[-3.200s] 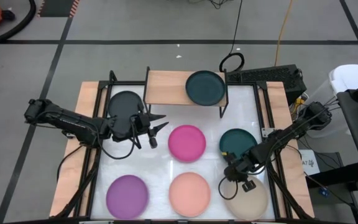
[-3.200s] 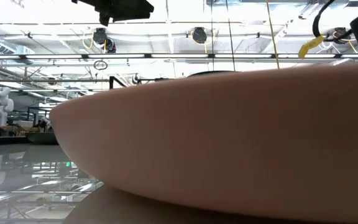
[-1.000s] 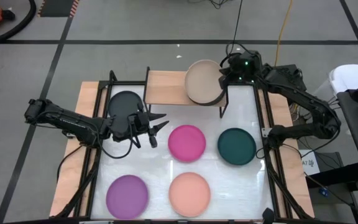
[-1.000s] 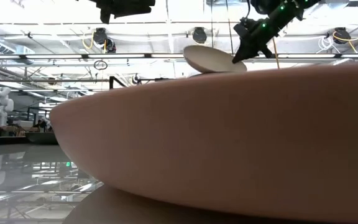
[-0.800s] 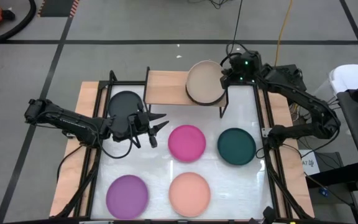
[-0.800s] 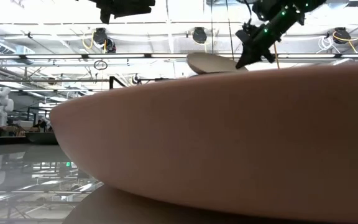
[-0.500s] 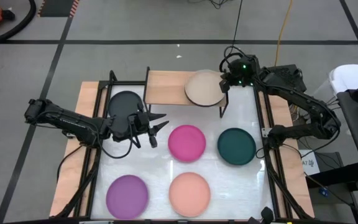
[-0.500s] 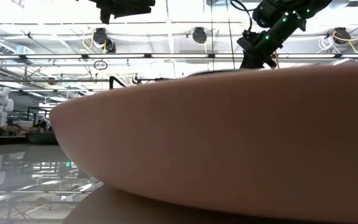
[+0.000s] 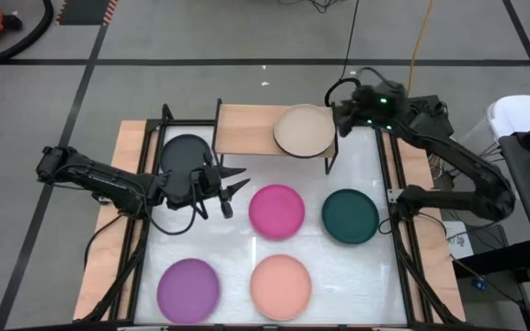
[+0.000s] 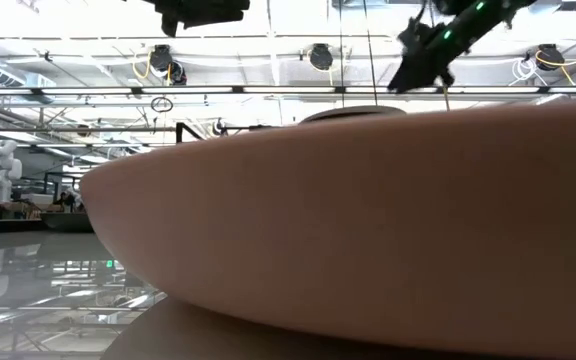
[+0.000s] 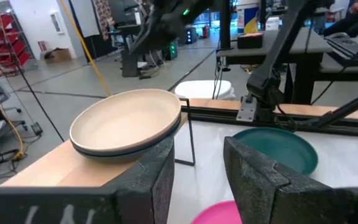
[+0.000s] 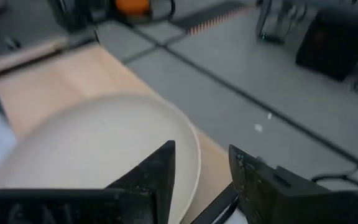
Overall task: Place and stack plates onto a shelf
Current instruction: Stack the pink plate on top of the brown plate on the shelf, then put the dark green plate on the shelf
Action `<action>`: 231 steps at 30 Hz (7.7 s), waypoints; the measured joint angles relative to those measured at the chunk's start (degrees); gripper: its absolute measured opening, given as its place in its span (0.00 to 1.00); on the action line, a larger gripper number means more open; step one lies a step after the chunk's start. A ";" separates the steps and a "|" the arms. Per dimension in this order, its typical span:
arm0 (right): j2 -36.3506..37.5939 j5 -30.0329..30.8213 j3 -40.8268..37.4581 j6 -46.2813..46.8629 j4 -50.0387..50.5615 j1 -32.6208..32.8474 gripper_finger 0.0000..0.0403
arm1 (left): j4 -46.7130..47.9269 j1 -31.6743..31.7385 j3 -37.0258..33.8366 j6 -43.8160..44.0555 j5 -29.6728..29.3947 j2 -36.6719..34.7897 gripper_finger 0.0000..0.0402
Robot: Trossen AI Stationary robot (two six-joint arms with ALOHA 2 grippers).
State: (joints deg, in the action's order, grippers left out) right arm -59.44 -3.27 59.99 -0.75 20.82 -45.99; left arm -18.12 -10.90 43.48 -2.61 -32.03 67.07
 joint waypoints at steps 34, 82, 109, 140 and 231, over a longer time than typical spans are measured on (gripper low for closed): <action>18.18 -7.41 -19.86 5.89 -25.08 25.36 0.28 | 31.49 0.90 5.71 19.45 11.48 10.17 0.36; 18.12 -7.34 -20.79 6.09 -21.44 26.99 0.28 | 34.17 -4.58 22.91 -4.90 19.37 44.28 0.33; 19.29 -7.49 -20.79 6.07 -18.06 26.99 0.28 | 38.10 -4.35 28.96 -14.85 12.90 31.69 0.03; 29.57 -7.41 -49.16 3.18 -52.31 32.47 0.28 | 24.38 22.86 41.18 -36.02 31.62 34.82 0.03; 8.68 -3.37 -35.76 10.02 -6.51 33.89 0.28 | -26.48 9.01 -3.06 -4.72 16.46 13.46 0.56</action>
State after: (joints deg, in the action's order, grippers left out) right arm -50.76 -6.63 24.23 9.28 14.31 -12.10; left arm -44.60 -1.89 40.42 -7.33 -15.57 80.53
